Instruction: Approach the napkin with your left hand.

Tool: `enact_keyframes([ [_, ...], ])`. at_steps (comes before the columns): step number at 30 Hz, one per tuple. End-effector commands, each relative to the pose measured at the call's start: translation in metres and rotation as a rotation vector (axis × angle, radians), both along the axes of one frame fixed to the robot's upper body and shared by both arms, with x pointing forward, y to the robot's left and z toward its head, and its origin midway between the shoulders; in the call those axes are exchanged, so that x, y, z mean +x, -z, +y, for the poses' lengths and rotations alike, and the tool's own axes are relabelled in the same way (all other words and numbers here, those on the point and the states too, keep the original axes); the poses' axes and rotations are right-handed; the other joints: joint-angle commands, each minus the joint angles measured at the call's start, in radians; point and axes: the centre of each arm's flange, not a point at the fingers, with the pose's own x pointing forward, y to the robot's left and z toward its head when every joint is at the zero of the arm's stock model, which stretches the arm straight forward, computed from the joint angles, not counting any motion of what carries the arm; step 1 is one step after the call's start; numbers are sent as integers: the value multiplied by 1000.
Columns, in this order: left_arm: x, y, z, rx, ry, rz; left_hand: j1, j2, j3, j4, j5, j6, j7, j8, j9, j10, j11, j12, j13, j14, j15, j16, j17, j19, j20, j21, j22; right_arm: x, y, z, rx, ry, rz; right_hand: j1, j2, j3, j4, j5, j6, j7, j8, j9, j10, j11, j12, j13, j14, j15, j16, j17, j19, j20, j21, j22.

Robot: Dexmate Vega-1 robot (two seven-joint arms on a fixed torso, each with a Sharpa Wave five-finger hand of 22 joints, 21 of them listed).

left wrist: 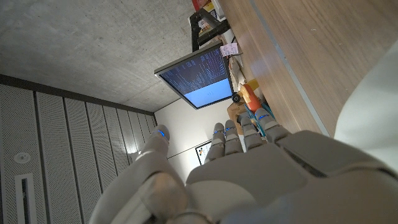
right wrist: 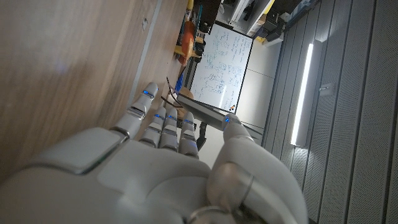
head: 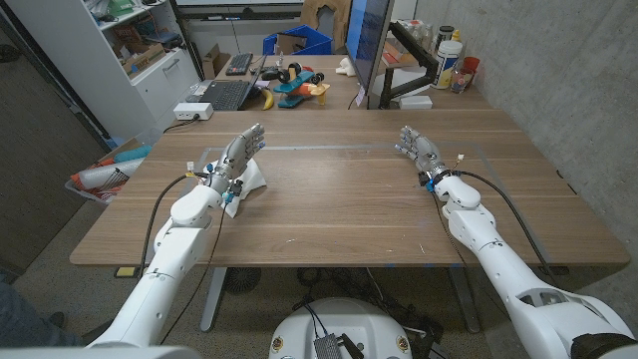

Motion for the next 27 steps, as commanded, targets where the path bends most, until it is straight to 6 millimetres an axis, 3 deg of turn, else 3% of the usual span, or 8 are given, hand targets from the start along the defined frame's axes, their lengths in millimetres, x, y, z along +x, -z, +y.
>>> enact_keyframes([
  [1, -9, -3, 8, 66, -44, 7, 11, 1, 3, -8, -2, 8, 6, 6, 5, 8, 0, 7, 1, 6, 7, 9, 0, 2, 7, -3, 4, 4, 3, 1, -5, 0, 11, 3, 7, -2, -2, 5, 11, -3, -1, 2, 8, 5, -2, 3, 7, -3, 5, 2, 10, -3, -7, 5],
  [27, -27, -4, 19, 229, -139, -11, 27, 0, 6, -23, -5, 22, -8, 9, 6, 18, -15, 11, -3, 15, -12, 9, 0, 2, 4, -17, 4, 1, -4, 2, -27, 2, 10, 2, 8, -5, -3, 5, 13, -2, -2, 2, 9, 5, -2, 3, 8, -3, 6, 0, 14, -3, -15, 5],
])
